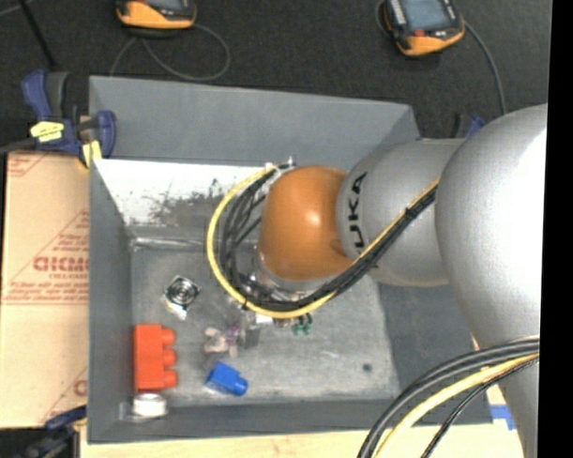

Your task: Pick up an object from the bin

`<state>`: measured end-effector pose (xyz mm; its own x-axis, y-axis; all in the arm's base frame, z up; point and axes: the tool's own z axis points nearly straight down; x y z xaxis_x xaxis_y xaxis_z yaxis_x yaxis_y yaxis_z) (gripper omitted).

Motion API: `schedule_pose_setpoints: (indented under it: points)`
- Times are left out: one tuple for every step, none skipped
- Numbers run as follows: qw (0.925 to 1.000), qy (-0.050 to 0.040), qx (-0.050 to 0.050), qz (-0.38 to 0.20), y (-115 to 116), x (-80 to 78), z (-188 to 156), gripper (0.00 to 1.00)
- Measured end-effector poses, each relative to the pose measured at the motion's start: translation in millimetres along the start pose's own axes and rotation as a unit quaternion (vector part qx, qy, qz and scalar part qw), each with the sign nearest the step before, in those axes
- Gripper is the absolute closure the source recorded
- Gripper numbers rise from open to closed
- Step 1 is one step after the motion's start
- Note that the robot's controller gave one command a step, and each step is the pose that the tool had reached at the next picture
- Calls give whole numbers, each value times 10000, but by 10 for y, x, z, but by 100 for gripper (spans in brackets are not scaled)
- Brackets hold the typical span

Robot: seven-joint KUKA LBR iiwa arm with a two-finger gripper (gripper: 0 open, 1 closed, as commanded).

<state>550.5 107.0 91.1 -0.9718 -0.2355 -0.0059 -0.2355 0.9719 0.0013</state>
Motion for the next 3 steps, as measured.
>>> schedule_pose_setpoints:
  points:
    - [10000,-4,-1,23,-4,-17,-127,100]
    - [10000,-8,4,48,-10,-35,-414,100]
    - [10000,-17,9,80,-19,-60,-906,100]
